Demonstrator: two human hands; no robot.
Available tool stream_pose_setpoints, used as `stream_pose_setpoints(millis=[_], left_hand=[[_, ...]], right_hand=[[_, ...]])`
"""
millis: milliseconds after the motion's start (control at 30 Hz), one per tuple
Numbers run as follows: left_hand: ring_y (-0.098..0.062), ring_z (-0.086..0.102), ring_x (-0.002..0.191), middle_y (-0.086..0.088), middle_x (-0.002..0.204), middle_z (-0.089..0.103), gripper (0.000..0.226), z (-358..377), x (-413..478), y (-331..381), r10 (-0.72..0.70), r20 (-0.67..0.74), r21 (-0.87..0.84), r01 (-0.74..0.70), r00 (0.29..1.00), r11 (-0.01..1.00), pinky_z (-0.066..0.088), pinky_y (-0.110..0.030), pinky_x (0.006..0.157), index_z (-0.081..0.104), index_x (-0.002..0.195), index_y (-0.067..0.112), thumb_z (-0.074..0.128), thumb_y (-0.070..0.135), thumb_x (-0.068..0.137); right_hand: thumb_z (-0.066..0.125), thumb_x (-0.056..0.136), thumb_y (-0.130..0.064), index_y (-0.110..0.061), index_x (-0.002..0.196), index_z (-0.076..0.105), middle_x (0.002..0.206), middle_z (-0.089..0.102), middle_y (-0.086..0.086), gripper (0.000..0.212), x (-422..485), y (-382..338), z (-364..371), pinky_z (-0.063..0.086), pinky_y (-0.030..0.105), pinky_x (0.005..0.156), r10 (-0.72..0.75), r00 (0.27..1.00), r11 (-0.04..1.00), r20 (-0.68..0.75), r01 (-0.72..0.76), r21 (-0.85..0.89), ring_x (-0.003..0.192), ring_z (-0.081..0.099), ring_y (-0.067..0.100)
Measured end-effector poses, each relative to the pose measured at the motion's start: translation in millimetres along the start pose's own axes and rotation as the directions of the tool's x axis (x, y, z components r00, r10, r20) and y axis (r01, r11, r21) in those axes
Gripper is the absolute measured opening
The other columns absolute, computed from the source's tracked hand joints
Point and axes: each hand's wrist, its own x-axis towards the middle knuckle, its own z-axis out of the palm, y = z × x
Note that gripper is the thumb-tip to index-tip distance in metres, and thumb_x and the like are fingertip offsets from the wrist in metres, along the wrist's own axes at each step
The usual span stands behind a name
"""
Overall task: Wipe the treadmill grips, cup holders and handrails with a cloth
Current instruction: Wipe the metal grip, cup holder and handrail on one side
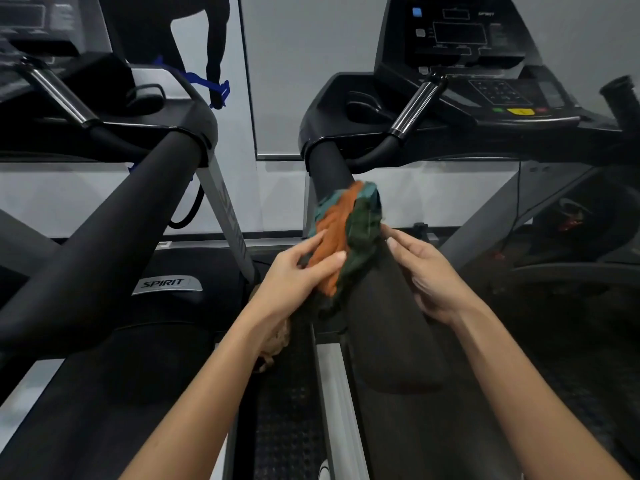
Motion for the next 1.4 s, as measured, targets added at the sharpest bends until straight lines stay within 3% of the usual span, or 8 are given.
stream_pose_setpoints(millis=[167, 300, 533, 733, 767, 900, 1167, 1400], left_hand=[[-0.015, 0.058, 0.108, 0.011, 0.126, 0.058, 0.086, 4.3, 19.0, 1.3, -0.127, 0.011, -0.105, 0.127, 0.992, 0.986, 0.043, -0.052, 0.100, 0.031, 0.144, 0.031, 0.072, 0.051, 0.072], [-0.012, 0.065, 0.099, 0.007, 0.131, 0.053, 0.078, 10.4, -1.4, -2.6, -0.079, 0.005, -0.183, 0.079, 0.997, 0.980, 0.055, -0.021, 0.064, 0.036, 0.141, 0.035, 0.067, 0.035, 0.070], [-0.001, 0.060, 0.059, 0.012, 0.065, 0.065, 0.015, 10.3, -22.9, -8.6, 0.098, -0.116, -0.052, -0.105, 0.988, 0.993, 0.047, -0.014, 0.058, 0.068, 0.094, 0.011, 0.064, 0.003, 0.083], [-0.006, 0.069, 0.079, -0.007, 0.095, 0.069, 0.035, 12.9, 2.5, 6.7, 0.031, -0.095, -0.082, -0.039, 0.995, 0.996, 0.057, -0.033, 0.078, 0.059, 0.124, 0.017, 0.060, 0.015, 0.089], [-0.007, 0.068, 0.084, -0.009, 0.103, 0.061, 0.039, 13.5, 5.2, 9.4, 0.003, -0.076, -0.105, -0.011, 0.997, 0.994, 0.034, -0.036, 0.090, 0.055, 0.129, 0.018, 0.058, 0.016, 0.090], [-0.008, 0.069, 0.082, -0.006, 0.099, 0.069, 0.037, 16.5, -2.4, 5.9, -0.017, -0.107, -0.178, -0.003, 0.994, 0.984, 0.057, -0.021, 0.069, 0.060, 0.123, 0.017, 0.061, 0.012, 0.086], [0.002, 0.057, 0.054, 0.012, 0.059, 0.059, 0.015, 20.8, -55.1, -23.3, 0.100, -0.091, -0.148, -0.113, 0.991, 0.983, 0.046, -0.011, 0.055, 0.066, 0.090, 0.004, 0.058, -0.006, 0.083], [-0.008, 0.064, 0.078, -0.004, 0.097, 0.068, 0.027, 14.2, -9.9, -8.1, 0.024, -0.111, -0.136, -0.040, 0.993, 0.990, 0.051, -0.022, 0.066, 0.066, 0.111, 0.020, 0.064, 0.016, 0.084]], right_hand=[[0.041, 0.096, -0.015, -0.017, 0.133, 0.048, 0.122, 0.064, 0.005, 0.037, -1.9, -1.7, 2.5, 0.052, 0.029, 0.090, 0.009, 1.000, 1.000, -0.004, -0.009, 0.008, 0.115, 0.058, 0.020], [0.043, 0.095, -0.016, -0.018, 0.131, 0.051, 0.119, 0.066, 0.001, 0.036, -2.8, -2.3, 1.9, 0.051, 0.032, 0.092, 0.012, 1.000, 1.000, 0.001, -0.012, -0.013, 0.116, 0.058, 0.020], [0.048, 0.090, -0.022, -0.015, 0.134, 0.049, 0.123, 0.062, 0.008, 0.045, 0.4, 0.7, -0.4, 0.049, 0.038, 0.095, 0.002, 1.000, 1.000, -0.008, -0.002, -0.019, 0.120, 0.053, 0.028], [0.043, 0.095, -0.015, -0.015, 0.134, 0.048, 0.117, 0.066, 0.003, 0.039, -0.9, 0.1, 1.6, 0.054, 0.028, 0.087, 0.005, 1.000, 1.000, -0.013, -0.005, 0.011, 0.112, 0.060, 0.018], [0.042, 0.096, -0.014, -0.015, 0.133, 0.049, 0.117, 0.066, 0.001, 0.038, -1.7, -0.7, 1.9, 0.055, 0.026, 0.084, 0.004, 1.000, 1.000, -0.011, -0.003, 0.014, 0.110, 0.061, 0.016], [0.043, 0.095, -0.014, -0.017, 0.131, 0.050, 0.110, 0.069, -0.003, 0.037, -3.1, -1.8, 3.1, 0.055, 0.023, 0.079, 0.003, 1.000, 1.000, -0.008, -0.003, 0.019, 0.102, 0.064, 0.011], [0.048, 0.090, -0.022, -0.015, 0.137, 0.045, 0.128, 0.060, 0.005, 0.048, -2.7, 0.3, 3.7, 0.041, 0.042, 0.105, 0.022, 1.000, 0.999, -0.011, -0.022, 0.045, 0.121, 0.054, 0.022], [0.052, 0.090, -0.020, -0.015, 0.131, 0.052, 0.121, 0.064, 0.008, 0.042, -13.1, -3.6, 15.5, 0.046, 0.041, 0.101, 0.015, 0.990, 0.999, -0.137, -0.010, 0.037, 0.117, 0.057, 0.023]])
